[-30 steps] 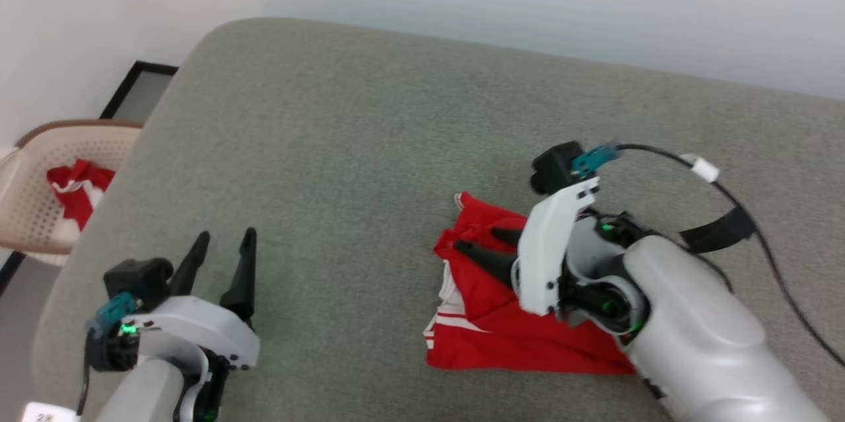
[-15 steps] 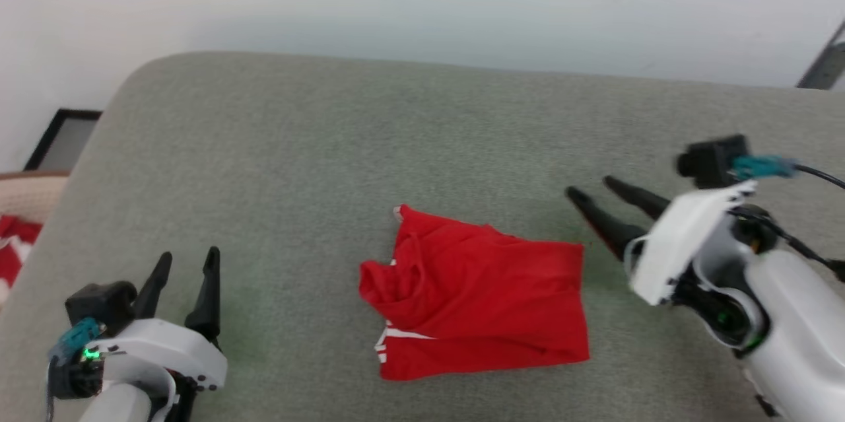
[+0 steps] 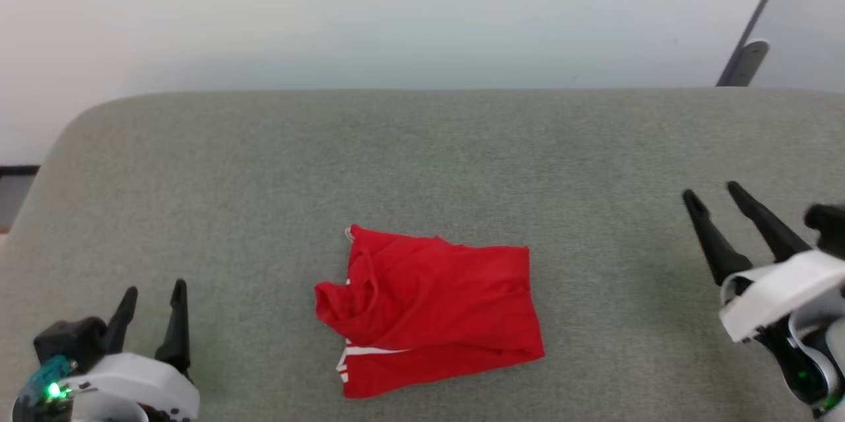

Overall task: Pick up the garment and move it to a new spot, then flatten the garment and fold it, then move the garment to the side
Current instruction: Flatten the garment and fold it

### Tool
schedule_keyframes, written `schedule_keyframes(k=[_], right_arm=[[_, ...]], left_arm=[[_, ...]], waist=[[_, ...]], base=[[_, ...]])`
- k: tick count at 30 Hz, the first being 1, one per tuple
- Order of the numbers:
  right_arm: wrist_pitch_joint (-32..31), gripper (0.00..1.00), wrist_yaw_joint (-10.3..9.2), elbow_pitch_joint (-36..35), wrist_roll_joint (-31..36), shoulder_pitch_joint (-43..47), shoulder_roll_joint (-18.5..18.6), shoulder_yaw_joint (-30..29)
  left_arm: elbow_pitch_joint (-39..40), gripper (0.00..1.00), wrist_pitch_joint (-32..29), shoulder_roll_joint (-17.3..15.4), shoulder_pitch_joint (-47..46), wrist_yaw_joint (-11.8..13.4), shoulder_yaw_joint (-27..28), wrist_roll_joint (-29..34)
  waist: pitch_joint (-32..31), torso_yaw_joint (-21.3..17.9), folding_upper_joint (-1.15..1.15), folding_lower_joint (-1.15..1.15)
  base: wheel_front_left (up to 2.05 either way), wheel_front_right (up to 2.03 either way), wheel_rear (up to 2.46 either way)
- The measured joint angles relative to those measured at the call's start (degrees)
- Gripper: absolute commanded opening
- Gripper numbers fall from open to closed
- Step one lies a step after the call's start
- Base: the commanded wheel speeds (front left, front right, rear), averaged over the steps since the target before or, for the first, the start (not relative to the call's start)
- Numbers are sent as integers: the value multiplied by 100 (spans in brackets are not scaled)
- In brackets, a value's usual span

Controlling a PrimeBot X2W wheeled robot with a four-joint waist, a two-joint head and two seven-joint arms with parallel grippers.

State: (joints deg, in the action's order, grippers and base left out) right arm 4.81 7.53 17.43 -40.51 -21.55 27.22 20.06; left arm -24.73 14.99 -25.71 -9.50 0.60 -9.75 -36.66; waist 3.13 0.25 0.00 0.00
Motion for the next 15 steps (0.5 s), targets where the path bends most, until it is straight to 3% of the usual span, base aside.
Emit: schedule_keyframes(k=[15], right_arm=[[577,100,0,-83,536,1156,-322,-891]], left_arm=[[279,100,0,147,570,34,445,253]], waist=[[-227,-347,0,0]], base=[[0,0,0]])
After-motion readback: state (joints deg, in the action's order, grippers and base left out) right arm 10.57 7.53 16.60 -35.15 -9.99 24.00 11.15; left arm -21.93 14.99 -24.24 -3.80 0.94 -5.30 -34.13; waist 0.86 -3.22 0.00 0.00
